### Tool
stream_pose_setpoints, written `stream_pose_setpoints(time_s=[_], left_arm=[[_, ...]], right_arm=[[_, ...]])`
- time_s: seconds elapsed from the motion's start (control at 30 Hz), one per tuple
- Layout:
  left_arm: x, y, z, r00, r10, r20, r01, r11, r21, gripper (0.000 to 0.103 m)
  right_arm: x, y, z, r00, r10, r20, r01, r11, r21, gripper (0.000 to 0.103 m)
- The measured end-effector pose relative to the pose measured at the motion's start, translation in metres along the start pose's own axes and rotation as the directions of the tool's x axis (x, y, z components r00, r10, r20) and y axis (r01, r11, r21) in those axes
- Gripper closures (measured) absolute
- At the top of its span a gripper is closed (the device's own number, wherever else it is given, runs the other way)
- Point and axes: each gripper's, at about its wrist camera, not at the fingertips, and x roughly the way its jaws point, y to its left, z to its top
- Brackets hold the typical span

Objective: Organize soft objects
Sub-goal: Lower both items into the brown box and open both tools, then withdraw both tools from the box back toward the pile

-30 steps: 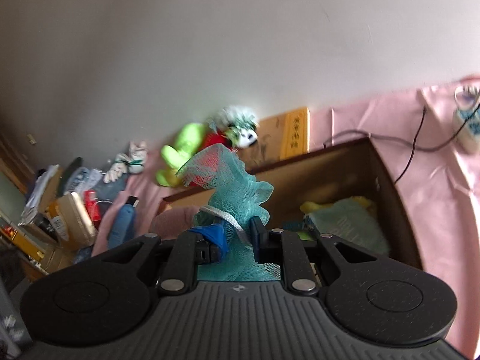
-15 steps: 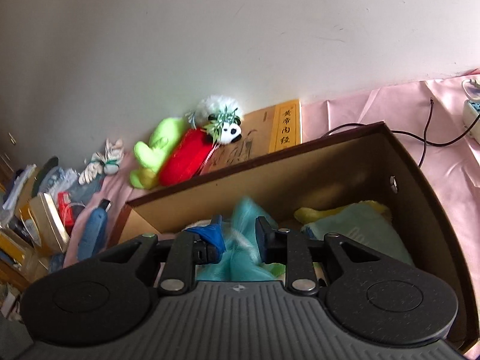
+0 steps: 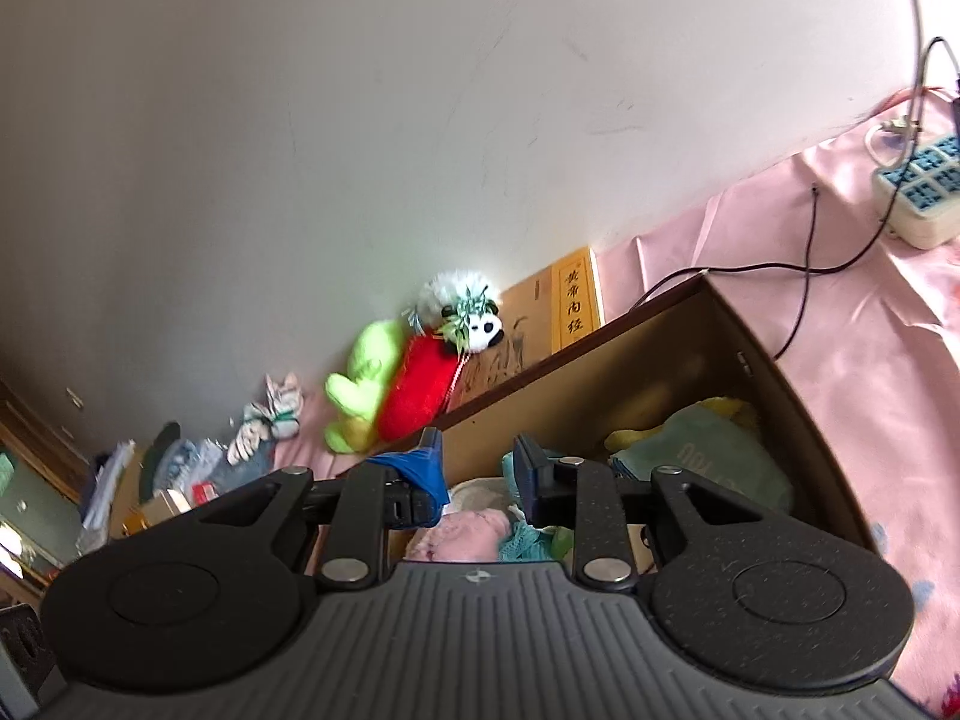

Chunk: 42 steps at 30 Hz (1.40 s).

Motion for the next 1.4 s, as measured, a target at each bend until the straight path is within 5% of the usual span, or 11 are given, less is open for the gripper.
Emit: stream_pose_setpoints(time_s=[0.43, 0.87, 1.4], left_arm=[[-0.047, -0.022, -0.006, 0.987, 0.158, -0.02, -0.157, 0.987, 0.048, 0.026], [-0.077, -0.046, -0.029, 0.974, 0.224, -0.038, -0.22, 0.972, 0.087, 0.025], [-0.097, -0.082, -0.071, 0.981, 0.152, -0.117, -0.141, 0.985, 0.099, 0.025]], right_arm=[[-0.06, 0.008, -0.015, 1.0, 0.023, 0.007, -0.023, 0.997, -0.075, 0.093], [-0.105, 0.003, -0.03, 1.0, 0.013, 0.014, -0.011, 0.992, -0.122, 0.093], [-0.165, -0.038, -0.04, 1.0, 0.009, 0.027, -0.004, 0.986, -0.165, 0.093]])
